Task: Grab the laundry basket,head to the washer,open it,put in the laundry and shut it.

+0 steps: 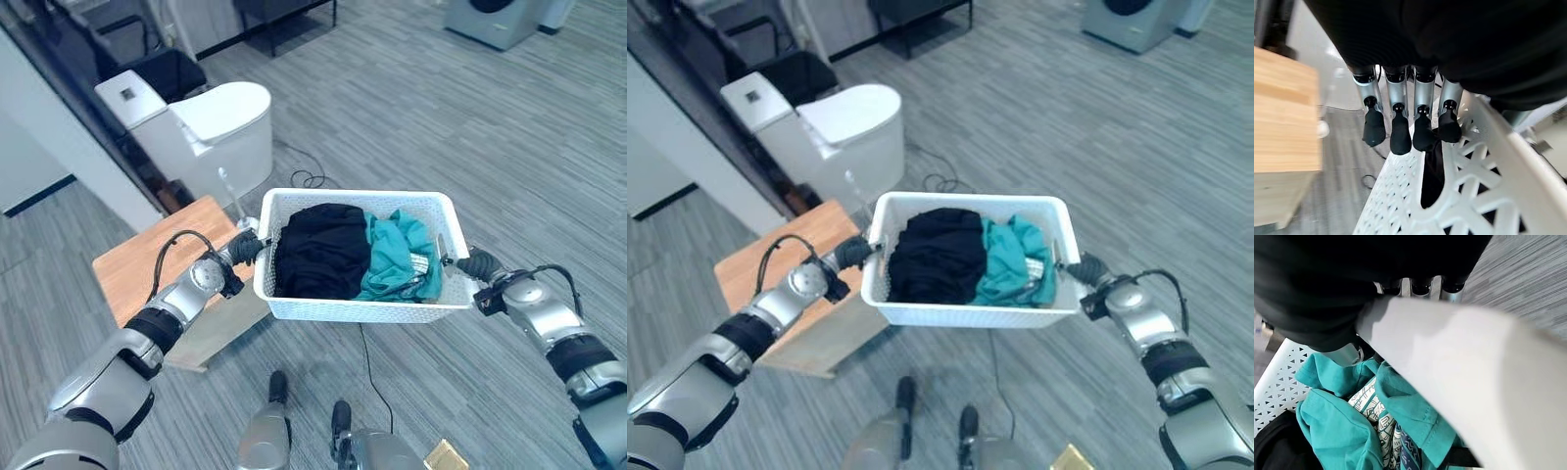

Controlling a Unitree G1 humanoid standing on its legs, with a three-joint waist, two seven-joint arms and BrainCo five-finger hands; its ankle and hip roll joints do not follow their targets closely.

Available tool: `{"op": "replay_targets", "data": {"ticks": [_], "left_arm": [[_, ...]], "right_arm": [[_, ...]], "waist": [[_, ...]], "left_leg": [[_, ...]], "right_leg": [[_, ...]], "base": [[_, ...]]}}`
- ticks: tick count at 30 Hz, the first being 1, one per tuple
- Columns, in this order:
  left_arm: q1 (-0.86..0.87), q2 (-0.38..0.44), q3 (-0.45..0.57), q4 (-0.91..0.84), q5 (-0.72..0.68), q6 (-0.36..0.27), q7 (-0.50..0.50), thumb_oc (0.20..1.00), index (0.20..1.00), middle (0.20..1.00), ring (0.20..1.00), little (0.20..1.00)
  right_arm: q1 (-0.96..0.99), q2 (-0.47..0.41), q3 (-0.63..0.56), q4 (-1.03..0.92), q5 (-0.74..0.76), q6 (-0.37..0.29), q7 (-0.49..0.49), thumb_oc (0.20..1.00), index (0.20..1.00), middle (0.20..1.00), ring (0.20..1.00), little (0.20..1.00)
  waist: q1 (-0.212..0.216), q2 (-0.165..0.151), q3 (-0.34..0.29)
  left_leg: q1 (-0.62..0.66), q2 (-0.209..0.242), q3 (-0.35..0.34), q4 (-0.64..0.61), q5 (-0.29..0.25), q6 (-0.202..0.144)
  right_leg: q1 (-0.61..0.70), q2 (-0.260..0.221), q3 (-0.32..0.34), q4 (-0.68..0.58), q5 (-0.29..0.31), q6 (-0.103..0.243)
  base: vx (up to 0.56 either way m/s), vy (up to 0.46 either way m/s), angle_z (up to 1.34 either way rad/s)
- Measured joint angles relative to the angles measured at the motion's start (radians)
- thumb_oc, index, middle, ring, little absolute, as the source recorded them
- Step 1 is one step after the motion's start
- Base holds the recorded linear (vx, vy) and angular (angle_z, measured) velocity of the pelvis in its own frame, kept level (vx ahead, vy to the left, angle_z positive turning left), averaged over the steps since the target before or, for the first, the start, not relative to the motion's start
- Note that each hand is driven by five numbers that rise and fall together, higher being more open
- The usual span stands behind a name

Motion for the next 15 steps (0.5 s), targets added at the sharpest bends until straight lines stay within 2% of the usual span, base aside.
{"op": "replay_targets", "data": {"ticks": [1,2,5,8,9,10,11,15], "left_arm": [[0.000,0.001,0.000,0.000,0.001,0.000,0.000,0.200,0.200,0.200,0.200,0.200],[-0.001,0.002,0.001,0.001,0.001,-0.001,0.000,0.200,0.200,0.200,0.200,0.200],[-0.026,-0.013,-0.004,0.059,0.003,-0.007,-0.001,0.200,0.200,0.200,0.200,0.200],[-0.091,-0.043,-0.012,0.138,0.003,-0.009,-0.001,0.200,0.200,0.200,0.200,0.200],[-0.111,-0.046,-0.012,0.151,0.003,-0.011,-0.001,0.200,0.200,0.200,0.200,0.200],[-0.128,-0.047,-0.013,0.160,0.003,-0.010,-0.001,0.200,0.200,0.200,0.200,0.200],[-0.143,-0.049,-0.013,0.162,0.003,-0.009,0.000,0.200,0.200,0.200,0.200,0.200],[-0.181,-0.078,-0.023,0.196,0.003,-0.001,0.003,0.200,0.200,0.200,0.200,0.200]], "right_arm": [[0.016,0.002,-0.017,-0.016,0.002,0.000,-0.010,0.200,0.200,0.200,0.200,0.200],[0.017,0.003,-0.016,-0.017,0.003,0.000,-0.012,0.200,0.200,0.200,0.200,0.200],[0.017,0.004,-0.017,-0.020,0.008,0.000,-0.013,0.200,0.200,0.200,0.200,0.200],[0.012,0.006,-0.016,-0.020,0.009,0.000,-0.014,0.200,0.200,0.200,0.200,0.200],[0.010,0.006,-0.016,-0.022,0.011,0.000,-0.014,0.200,0.200,0.200,0.200,0.200],[0.008,0.005,-0.016,-0.022,0.017,0.000,-0.014,0.200,0.200,0.200,0.200,0.200],[0.007,0.005,-0.016,-0.022,0.029,0.000,-0.015,0.200,0.200,0.200,0.200,0.200],[0.006,0.005,-0.019,-0.010,0.047,-0.001,-0.024,0.200,0.200,0.200,0.200,0.200]], "waist": [[0.003,0.004,0.005],[0.007,0.005,0.006],[-0.026,0.007,0.007],[-0.030,0.010,0.009],[-0.033,0.011,0.010],[-0.036,0.014,0.011],[-0.040,0.020,0.015],[-0.052,0.019,0.017]], "left_leg": [[0.004,0.003,-0.012,-0.025,0.001,0.000],[-0.001,0.003,-0.024,-0.027,0.001,0.000],[0.007,0.003,-0.017,-0.027,0.001,0.000],[0.040,0.002,-0.017,-0.071,0.004,0.001],[0.052,0.002,-0.015,-0.071,0.011,-0.006],[0.070,0.004,-0.014,-0.068,0.058,-0.001],[0.085,0.003,-0.023,-0.078,0.072,0.008],[0.093,-0.041,-0.019,-0.070,0.076,0.015]], "right_leg": [[0.019,0.016,0.028,-0.024,0.009,0.009],[0.020,0.018,0.034,-0.026,0.014,0.003],[0.022,0.019,0.055,-0.047,0.027,-0.008],[0.021,0.017,0.072,-0.057,0.026,-0.003],[0.021,0.017,0.073,-0.058,0.020,0.006],[0.023,0.018,0.072,-0.058,0.012,0.016],[0.028,0.019,0.071,-0.058,0.002,0.028],[0.048,-0.024,0.051,-0.059,-0.021,0.068]], "base": [[0.07,0.024,-0.57],[0.06,0.016,-0.57],[0.06,0.015,-0.21],[0.04,-0.016,-0.14],[0.04,-0.024,-0.15],[0.05,-0.049,-0.02],[0.05,-0.061,0.06],[0.04,-0.087,0.16]]}}
